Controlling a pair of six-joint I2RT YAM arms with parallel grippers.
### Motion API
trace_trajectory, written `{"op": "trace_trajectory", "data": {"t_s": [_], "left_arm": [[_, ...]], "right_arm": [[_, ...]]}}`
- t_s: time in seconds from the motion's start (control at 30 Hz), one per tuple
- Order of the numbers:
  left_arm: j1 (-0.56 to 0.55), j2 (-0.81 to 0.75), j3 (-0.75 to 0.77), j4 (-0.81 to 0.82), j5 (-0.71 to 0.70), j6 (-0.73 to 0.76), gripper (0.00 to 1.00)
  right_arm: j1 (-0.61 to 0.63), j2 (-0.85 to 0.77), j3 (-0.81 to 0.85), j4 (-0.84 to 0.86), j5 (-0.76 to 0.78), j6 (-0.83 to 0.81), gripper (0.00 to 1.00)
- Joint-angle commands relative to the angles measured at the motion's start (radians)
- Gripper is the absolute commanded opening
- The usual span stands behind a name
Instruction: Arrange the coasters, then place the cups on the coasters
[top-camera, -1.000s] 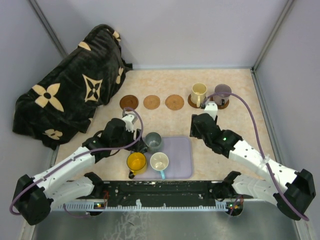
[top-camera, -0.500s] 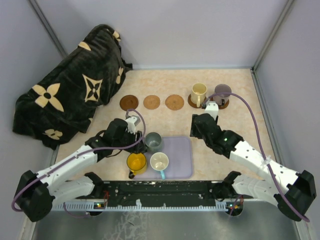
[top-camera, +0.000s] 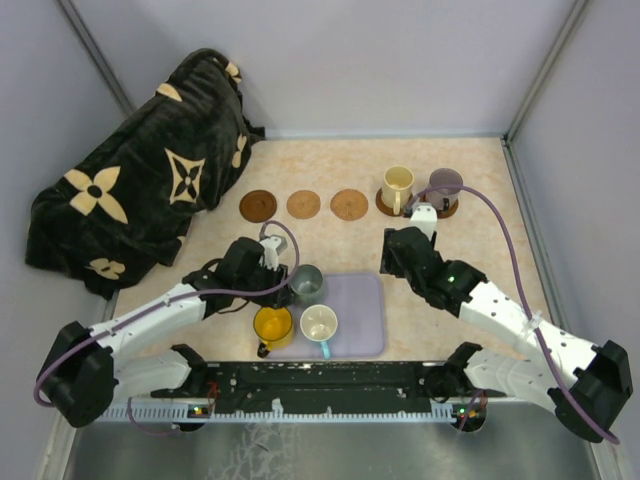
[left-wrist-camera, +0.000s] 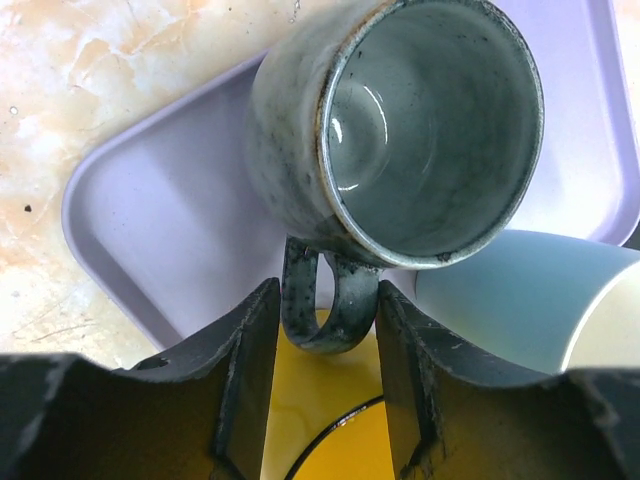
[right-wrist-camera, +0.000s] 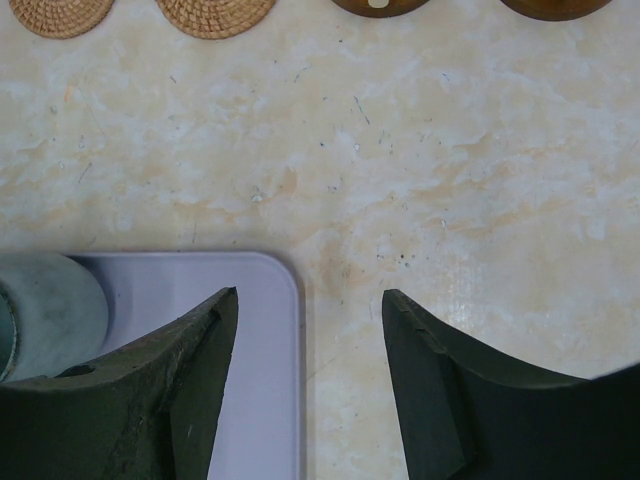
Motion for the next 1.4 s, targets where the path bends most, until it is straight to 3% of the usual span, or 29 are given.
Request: {"op": "trace_trajectory", "data": {"t_s": [0.0, 0.13, 0.27, 0.53, 0.73, 0.93, 1.37], "left_arm": [[-0.007, 0.036, 0.016, 0.025, 0.000, 0.008, 0.49], [-0.008, 0.061, 0.019, 0.044, -0.004, 0.012, 0.47], [-0.008, 0.089, 0.028, 0.050, -0.012, 0.016, 0.37], [-0.015, 0.113, 0.034, 0.073, -0.021, 0.024, 0.01], [-0.019, 0.110, 0.077, 0.099, -0.063, 0.029, 0.00], [-0.023, 0.151, 0.230, 0.090, -0.113, 0.054, 0.00], [-0.041, 0.510, 0.697, 0.031, -0.369, 0.002, 0.00]], "right_arm": [[0.005, -0.014, 0.003, 0.020, 0.030, 0.010, 0.61], [0.005, -0.014, 0.002, 0.019, 0.038, 0.009, 0.61], [0.005, -0.015, 0.000, 0.020, 0.045, 0.008, 0.61], [0.005, -0.013, -0.007, 0.029, 0.041, 0.009, 0.61], [0.005, -0.013, -0.018, 0.036, 0.033, 0.013, 0.61], [0.005, -0.019, -0.024, 0.037, 0.032, 0.013, 0.61], [0.005, -0.053, -0.046, 0.044, 0.068, -0.003, 0.61]]}}
